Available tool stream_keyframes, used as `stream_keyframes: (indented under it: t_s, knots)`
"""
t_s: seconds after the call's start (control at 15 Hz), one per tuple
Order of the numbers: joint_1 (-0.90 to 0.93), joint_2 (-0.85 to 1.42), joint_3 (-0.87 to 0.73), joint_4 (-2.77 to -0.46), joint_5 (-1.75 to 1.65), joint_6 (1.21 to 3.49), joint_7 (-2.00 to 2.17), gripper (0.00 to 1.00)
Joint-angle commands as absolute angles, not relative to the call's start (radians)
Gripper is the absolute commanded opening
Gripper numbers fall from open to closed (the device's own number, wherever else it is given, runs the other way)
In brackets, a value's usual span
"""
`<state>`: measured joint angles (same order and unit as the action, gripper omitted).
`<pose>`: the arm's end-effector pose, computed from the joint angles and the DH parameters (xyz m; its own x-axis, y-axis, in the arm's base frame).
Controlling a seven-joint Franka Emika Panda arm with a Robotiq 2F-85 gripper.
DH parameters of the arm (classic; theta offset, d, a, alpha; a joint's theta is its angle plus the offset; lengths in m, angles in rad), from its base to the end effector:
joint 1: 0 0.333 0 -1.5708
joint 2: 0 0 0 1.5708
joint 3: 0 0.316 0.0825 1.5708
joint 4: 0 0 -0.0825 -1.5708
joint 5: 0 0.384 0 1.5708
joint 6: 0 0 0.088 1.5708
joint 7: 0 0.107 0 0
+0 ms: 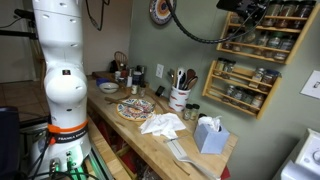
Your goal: Pick up the container with a green lid and put it on the third rack from the bottom
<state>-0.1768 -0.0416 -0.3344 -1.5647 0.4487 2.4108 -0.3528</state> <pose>0.5117 -0.2905 0.7528 0.5136 -0.2911 0.8072 -0.2590 -0.9494 -0.1777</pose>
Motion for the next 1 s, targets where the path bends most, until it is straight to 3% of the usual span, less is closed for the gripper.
stream_keyframes:
  t_s: [0.0,0.93]
  knots:
    - [-0.209,0.001,-0.322,-1.513,0.48,2.393,-0.388,0.2]
    - [-0.275,0.096,-0.279,-1.378,0.501,2.222,-0.41,0.2]
